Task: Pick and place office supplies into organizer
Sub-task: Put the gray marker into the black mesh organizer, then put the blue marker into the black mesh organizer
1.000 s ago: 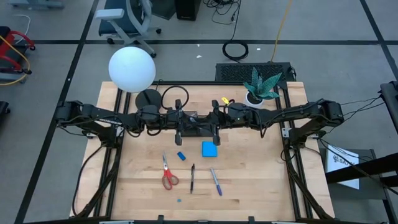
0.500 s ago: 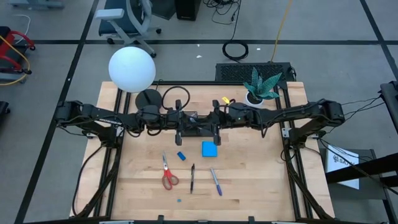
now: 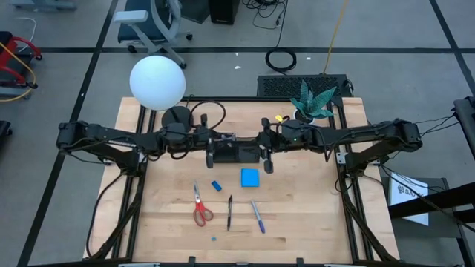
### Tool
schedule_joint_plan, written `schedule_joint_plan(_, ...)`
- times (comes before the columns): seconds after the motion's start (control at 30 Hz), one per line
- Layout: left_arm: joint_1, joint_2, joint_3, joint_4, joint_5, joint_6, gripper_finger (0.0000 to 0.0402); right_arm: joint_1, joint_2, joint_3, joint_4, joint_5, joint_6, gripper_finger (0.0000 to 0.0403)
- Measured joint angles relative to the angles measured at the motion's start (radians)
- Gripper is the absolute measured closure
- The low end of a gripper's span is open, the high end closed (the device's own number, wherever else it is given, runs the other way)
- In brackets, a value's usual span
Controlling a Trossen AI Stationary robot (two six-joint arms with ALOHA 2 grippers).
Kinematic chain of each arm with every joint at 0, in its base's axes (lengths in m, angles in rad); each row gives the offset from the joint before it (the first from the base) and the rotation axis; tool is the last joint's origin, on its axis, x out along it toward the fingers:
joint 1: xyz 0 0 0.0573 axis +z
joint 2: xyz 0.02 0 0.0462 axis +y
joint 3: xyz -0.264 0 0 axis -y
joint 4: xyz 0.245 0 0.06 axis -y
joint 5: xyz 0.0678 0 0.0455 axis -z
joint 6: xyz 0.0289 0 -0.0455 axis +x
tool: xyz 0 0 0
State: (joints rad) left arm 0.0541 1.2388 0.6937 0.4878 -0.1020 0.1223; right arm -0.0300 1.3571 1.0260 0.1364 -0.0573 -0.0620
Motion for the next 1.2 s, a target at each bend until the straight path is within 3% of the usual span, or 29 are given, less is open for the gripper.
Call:
schedule_joint_plan(0.4,0.073,-0.017,0.000,-0.133,-0.075,0.007,0.0322,-0.001,0.000,0.000,0.001,0.003,0.001,0.0344)
schedule_joint_plan(0.7,0.146,-0.017,0.000,-0.202,-0.070,-0.004,0.0396,-0.001,0.000,0.000,0.001,0.003,-0.001,0.0344)
schedule_joint_plan(1.0,0.135,-0.017,0.000,-0.199,-0.029,-0.020,0.0358,-0.001,0.000,0.000,0.001,0.004,-0.002,0.0344)
schedule_joint_plan(1.2,0.111,-0.017,0.000,-0.195,-0.028,0.001,0.0364,-0.001,0.000,0.000,0.001,0.004,-0.002,0.0344)
